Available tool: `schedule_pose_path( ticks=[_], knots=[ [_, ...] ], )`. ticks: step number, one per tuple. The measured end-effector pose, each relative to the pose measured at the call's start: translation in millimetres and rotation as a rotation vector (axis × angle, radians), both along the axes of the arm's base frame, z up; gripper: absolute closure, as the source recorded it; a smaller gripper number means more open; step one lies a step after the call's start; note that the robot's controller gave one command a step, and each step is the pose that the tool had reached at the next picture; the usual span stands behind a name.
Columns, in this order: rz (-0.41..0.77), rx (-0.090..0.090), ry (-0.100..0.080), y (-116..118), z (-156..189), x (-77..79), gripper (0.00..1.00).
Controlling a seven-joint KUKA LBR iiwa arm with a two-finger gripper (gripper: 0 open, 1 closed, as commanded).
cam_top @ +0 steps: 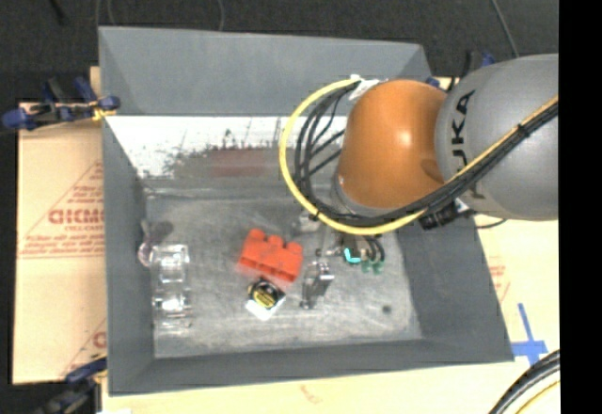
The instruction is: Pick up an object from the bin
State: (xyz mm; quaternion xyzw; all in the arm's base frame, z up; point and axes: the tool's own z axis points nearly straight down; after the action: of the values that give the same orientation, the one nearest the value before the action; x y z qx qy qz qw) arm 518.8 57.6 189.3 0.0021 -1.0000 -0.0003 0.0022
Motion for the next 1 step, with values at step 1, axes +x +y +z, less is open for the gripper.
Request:
schedule_pose_path(
  ticks=[1],
  knots=[
    [0.079,0.0,-0.016,19.9,-96.5,28.3,0.0]
  ],
)
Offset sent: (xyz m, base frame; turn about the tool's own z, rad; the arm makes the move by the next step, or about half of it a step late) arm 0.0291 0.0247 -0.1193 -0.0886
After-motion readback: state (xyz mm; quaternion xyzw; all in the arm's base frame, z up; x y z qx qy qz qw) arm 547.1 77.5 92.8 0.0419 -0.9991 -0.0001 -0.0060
